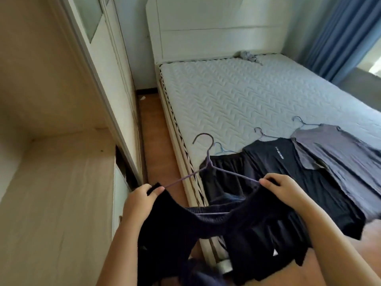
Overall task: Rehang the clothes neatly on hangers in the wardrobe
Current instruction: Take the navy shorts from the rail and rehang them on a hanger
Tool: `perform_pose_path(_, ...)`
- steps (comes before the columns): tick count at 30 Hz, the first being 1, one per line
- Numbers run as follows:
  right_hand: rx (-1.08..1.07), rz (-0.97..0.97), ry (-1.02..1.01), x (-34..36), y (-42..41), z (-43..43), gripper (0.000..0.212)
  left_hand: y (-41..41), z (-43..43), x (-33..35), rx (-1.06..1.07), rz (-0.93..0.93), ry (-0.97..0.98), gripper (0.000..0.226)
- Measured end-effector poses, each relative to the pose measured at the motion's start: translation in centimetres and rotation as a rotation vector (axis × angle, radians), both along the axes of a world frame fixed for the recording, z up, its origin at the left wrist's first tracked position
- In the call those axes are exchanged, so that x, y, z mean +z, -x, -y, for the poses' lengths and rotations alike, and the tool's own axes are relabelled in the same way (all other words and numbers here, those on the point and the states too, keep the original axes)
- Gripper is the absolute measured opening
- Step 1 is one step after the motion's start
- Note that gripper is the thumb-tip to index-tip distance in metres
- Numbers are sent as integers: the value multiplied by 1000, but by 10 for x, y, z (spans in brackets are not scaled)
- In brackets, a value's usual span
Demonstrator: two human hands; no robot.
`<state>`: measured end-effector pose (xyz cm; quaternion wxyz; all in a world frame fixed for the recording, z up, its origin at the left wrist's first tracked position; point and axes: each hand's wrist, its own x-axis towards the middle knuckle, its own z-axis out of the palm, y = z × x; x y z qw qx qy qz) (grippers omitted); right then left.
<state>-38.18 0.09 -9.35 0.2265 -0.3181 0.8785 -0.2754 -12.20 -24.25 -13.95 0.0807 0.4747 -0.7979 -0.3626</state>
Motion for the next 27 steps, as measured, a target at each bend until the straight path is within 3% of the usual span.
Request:
perform_pose_path(9, -378, 55, -134, -18, -118, -209, 22, 22, -107, -11, -434, 79, -107, 36)
perform_pose_path(21, -953, 122, -134, -35, -218, -497, 24, 86, -381, -24, -946, 137, -39, 39)
perform_pose_path(27, -1213, 136, -159, -30, -246, -664, 18, 130, -575, -20, -1217, 146, 15, 37)
